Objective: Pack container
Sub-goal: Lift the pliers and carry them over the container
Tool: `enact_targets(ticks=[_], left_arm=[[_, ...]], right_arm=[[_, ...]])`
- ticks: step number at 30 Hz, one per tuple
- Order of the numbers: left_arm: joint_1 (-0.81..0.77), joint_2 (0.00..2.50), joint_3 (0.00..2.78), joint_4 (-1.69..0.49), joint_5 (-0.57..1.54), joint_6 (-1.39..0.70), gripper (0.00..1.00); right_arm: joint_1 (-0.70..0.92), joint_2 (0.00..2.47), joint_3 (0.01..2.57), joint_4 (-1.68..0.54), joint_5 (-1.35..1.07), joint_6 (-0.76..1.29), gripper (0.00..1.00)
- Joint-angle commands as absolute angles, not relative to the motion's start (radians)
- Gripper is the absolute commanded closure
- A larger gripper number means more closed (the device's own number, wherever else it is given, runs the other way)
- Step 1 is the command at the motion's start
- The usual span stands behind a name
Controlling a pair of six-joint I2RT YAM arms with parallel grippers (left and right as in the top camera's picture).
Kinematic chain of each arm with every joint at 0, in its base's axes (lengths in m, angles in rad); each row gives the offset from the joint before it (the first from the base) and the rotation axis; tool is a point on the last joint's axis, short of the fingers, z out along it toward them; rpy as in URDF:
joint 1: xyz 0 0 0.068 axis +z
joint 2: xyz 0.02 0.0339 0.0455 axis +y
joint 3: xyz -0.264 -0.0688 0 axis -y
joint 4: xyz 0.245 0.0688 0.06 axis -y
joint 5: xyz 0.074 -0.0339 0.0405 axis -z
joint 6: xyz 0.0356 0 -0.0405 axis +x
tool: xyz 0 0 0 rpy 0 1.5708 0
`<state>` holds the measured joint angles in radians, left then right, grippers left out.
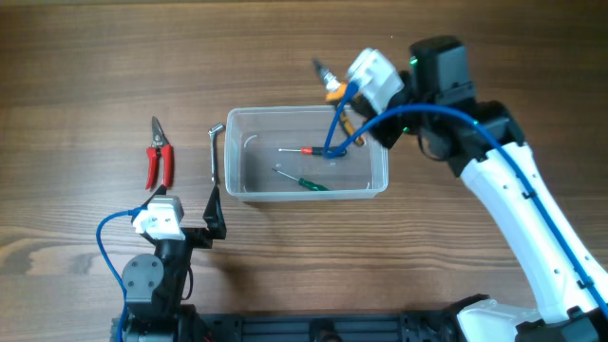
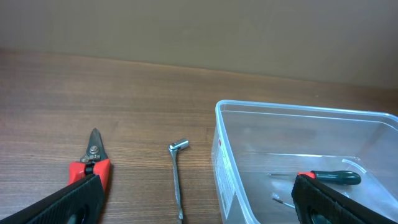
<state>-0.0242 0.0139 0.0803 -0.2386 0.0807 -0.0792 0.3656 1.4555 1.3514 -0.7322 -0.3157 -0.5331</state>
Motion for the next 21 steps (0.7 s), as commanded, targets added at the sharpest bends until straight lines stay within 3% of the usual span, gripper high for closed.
enact_targets(ticks=[1, 10, 21], left_arm=[[-0.017, 0.007, 0.073, -0.235, 0.096, -0.059, 0.0], [-0.017, 0.007, 0.073, -0.235, 0.096, -0.059, 0.0], [-0.017, 0.007, 0.073, -0.235, 0.096, -0.059, 0.0]], right_arm=[[0.418, 1.434, 1.382, -0.774, -0.349, -0.717, 0.96], [0.448, 1.452, 1.382, -0.874, -0.405, -0.999, 0.96], [0.449, 1.622, 1.382, -0.875, -0.405, -1.035, 0.96]])
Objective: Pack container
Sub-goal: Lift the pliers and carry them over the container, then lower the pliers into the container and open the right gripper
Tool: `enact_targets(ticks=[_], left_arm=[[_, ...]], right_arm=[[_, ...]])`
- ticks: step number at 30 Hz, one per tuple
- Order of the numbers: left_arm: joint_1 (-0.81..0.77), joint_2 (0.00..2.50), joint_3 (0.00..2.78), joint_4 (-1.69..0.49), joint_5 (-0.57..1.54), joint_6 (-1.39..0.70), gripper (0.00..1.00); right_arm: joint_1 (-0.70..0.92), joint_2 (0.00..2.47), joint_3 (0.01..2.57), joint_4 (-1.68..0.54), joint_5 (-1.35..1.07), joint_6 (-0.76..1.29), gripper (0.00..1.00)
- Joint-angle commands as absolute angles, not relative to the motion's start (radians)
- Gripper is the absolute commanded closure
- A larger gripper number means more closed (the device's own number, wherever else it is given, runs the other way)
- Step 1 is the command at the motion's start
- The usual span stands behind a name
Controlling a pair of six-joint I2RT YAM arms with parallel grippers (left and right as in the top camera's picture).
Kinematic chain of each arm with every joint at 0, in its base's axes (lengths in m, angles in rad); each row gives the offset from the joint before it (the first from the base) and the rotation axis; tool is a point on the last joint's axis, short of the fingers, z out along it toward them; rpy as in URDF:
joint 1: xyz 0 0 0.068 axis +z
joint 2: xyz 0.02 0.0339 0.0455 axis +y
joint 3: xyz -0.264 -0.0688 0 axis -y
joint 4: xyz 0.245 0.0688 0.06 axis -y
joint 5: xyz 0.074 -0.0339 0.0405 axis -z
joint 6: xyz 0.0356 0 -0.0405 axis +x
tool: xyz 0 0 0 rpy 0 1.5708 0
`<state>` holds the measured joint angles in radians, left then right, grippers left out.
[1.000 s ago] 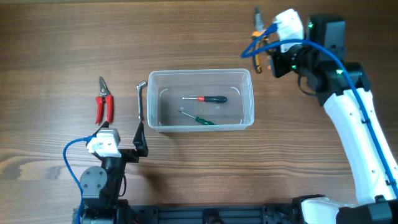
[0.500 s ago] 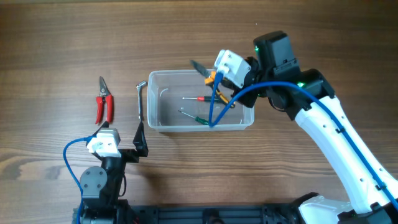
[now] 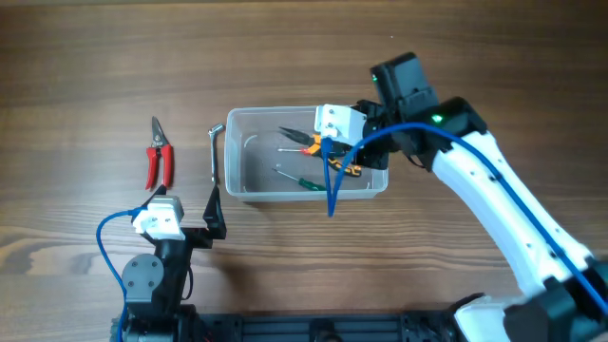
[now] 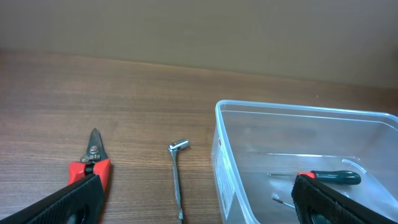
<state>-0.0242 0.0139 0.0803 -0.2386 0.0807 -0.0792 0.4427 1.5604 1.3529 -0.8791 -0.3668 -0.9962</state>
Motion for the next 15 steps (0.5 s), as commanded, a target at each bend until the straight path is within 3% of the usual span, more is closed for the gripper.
enact_targets(ticks=[1, 15], left_arm=[[-0.017, 0.007, 0.073, -0.235, 0.096, -0.059, 0.0], [-0.017, 0.007, 0.073, -0.235, 0.096, -0.059, 0.0]], right_arm=[[0.449, 1.639, 1.382, -0.875, -0.405, -1.046, 0.96], [0.449, 1.829, 1.382, -0.836, -0.405, -1.052, 0.96]])
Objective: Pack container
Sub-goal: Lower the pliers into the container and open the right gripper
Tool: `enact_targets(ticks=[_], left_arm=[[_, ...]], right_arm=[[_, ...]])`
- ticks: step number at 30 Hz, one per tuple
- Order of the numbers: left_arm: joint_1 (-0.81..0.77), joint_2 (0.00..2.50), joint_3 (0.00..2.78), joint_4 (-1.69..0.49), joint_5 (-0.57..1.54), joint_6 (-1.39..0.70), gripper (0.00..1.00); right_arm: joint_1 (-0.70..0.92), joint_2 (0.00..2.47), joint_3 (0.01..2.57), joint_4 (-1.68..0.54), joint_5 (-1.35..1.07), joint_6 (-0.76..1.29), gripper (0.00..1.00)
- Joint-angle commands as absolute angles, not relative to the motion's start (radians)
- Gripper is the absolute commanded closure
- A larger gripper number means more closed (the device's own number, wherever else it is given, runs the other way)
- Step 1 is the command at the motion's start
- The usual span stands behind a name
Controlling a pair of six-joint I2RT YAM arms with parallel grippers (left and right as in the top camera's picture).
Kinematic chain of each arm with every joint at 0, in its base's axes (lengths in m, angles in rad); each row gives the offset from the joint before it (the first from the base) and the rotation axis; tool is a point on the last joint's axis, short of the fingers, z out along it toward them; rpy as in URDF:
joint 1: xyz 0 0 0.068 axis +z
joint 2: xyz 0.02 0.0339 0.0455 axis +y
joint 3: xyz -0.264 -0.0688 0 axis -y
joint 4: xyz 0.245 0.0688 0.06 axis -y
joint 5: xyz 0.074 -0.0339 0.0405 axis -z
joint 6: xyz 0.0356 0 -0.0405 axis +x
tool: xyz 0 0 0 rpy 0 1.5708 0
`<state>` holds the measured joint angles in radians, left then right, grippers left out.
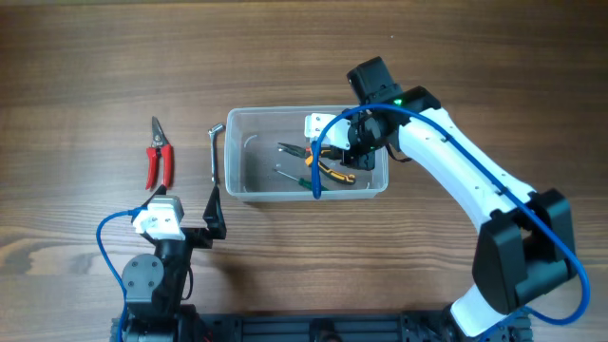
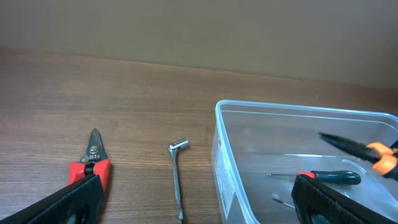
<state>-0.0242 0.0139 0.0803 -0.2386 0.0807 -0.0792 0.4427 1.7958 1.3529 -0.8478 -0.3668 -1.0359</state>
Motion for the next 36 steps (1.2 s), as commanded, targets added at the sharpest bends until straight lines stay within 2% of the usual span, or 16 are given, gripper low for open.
enact_targets(ticks=[1, 25, 26, 27, 29, 32, 36], left_arm=[[-0.017, 0.007, 0.073, -0.235, 0.096, -0.059, 0.0], [-0.017, 0.007, 0.073, -0.235, 0.096, -0.059, 0.0], [-0.017, 0.007, 0.073, -0.235, 0.096, -0.059, 0.0], [-0.017, 0.007, 0.073, -0.235, 0.096, -0.059, 0.0], [-0.017, 0.007, 0.073, -0.235, 0.096, -0.059, 0.0], [-0.017, 0.007, 0.073, -0.235, 0.096, -0.059, 0.0], [-0.017, 0.007, 0.073, -0.235, 0.096, -0.059, 0.0]], right_arm=[[0.449, 1.839, 1.382, -0.83, -0.405, -1.051, 0.96], [0.449, 1.983, 1.382, -0.737, -0.382, -1.035, 0.96], [0.449, 1.984, 1.382, -0.731, -0.381, -1.024, 0.92], [0.449, 1.984, 1.382, -0.721, -0.381, -1.005, 0.8], [0.449, 1.984, 1.382, -0.709, -0.382, -0.987, 0.74], [0.449, 1.984, 1.382, -0.706, -0.381, -0.987, 0.69], [0.449, 1.984, 1.382, -0.706, -0.381, -0.987, 0.68]])
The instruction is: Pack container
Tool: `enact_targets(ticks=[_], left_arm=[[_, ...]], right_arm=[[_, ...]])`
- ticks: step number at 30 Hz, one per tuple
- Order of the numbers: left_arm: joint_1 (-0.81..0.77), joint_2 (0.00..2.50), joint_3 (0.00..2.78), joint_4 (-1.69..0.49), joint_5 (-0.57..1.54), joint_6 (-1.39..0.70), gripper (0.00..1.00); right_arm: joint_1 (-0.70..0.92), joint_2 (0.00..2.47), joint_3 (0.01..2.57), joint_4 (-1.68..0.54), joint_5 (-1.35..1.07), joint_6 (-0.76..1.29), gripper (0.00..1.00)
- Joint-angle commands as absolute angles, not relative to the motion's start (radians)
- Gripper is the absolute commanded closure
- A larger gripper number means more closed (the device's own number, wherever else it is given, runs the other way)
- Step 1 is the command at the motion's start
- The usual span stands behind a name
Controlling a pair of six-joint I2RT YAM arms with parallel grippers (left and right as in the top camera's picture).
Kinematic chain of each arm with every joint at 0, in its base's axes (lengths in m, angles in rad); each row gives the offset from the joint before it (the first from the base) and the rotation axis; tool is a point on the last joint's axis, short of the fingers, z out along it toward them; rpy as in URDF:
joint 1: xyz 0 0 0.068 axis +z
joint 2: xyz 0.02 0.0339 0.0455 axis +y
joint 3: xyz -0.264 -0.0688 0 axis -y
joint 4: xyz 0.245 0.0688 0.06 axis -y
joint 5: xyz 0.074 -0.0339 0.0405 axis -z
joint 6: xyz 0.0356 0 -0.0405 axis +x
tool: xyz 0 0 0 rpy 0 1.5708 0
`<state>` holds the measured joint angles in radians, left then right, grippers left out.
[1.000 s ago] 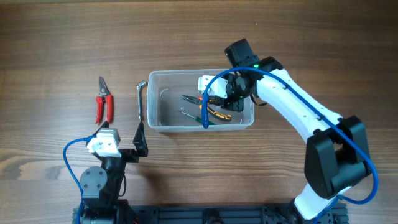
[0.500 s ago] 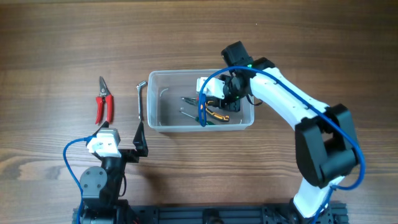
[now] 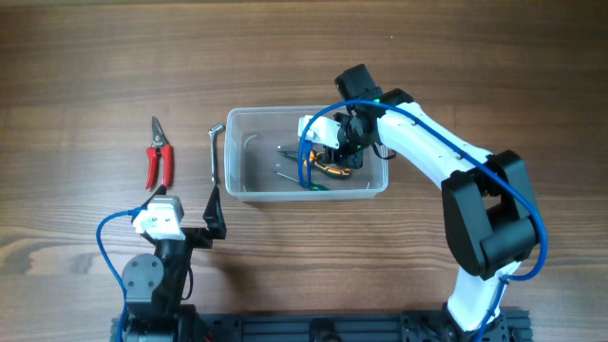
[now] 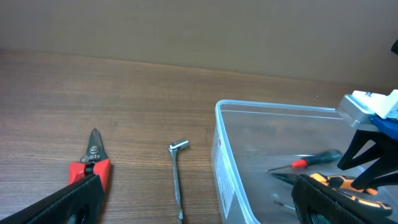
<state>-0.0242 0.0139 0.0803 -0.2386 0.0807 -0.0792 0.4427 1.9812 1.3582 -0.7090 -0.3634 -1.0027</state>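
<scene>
A clear plastic container (image 3: 237,185) stands mid-table. Inside it my right gripper (image 3: 334,160) is down low, shut on orange-handled pliers (image 3: 332,170), which rest at the container floor (image 4: 333,182). Under it lie a red-handled screwdriver (image 4: 300,163) and a green-handled screwdriver (image 3: 312,184). Red-handled snips (image 3: 159,163) and a small metal L-shaped wrench (image 3: 215,150) lie on the table left of the container. My left gripper (image 3: 215,211) sits open near the front edge, holding nothing, with the wrench ahead between its fingers (image 4: 78,199).
The wooden table (image 3: 85,76) stretches around the container on all sides. The right arm's blue cable (image 3: 306,161) loops down into the container. The left arm's base (image 3: 152,275) stands at the front edge.
My right gripper has dropped lower and slightly left inside the container, bringing the orange pliers from mid-height down to the floor. The left arm, snips and wrench have not moved.
My right gripper first held the orange pliers above the container's far right corner. It was then over the container, then inside it with the pliers hanging above the screwdrivers, and now holds them at the bottom. The left gripper stayed open and still throughout.
</scene>
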Motion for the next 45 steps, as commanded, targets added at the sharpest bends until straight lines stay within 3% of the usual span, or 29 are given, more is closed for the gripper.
enact_targets(ticks=[1, 15, 21, 24, 27, 31, 42, 45], left_arm=[[-0.017, 0.007, 0.073, -0.235, 0.096, -0.059, 0.0], [-0.017, 0.007, 0.073, -0.235, 0.096, -0.059, 0.0], [-0.017, 0.007, 0.073, -0.235, 0.096, -0.059, 0.0], [-0.017, 0.007, 0.073, -0.235, 0.096, -0.059, 0.0], [-0.017, 0.007, 0.073, -0.235, 0.096, -0.059, 0.0], [-0.017, 0.007, 0.073, -0.235, 0.096, -0.059, 0.0], [-0.017, 0.007, 0.073, -0.235, 0.096, -0.059, 0.0], [-0.017, 0.007, 0.073, -0.235, 0.096, -0.059, 0.0]], right_arm=[[0.449, 1.984, 1.382, -0.705, -0.382, -0.987, 0.68], [0.452, 1.856, 1.423, -0.681, -0.402, -0.798, 0.65], [0.451, 1.736, 1.494, -0.688, -0.379, -0.588, 0.72], [0.45, 1.673, 1.507, -0.629, -0.159, -0.337, 0.57], [0.445, 1.635, 1.507, -0.585, 0.131, -0.09, 0.54], [0.417, 1.617, 1.507, -0.539, 0.333, -0.042, 0.48], [0.104, 1.617, 1.507, -0.551, 0.28, 0.088, 0.49], [0.029, 1.617, 1.507, -0.566, 0.276, 0.084, 0.45]])
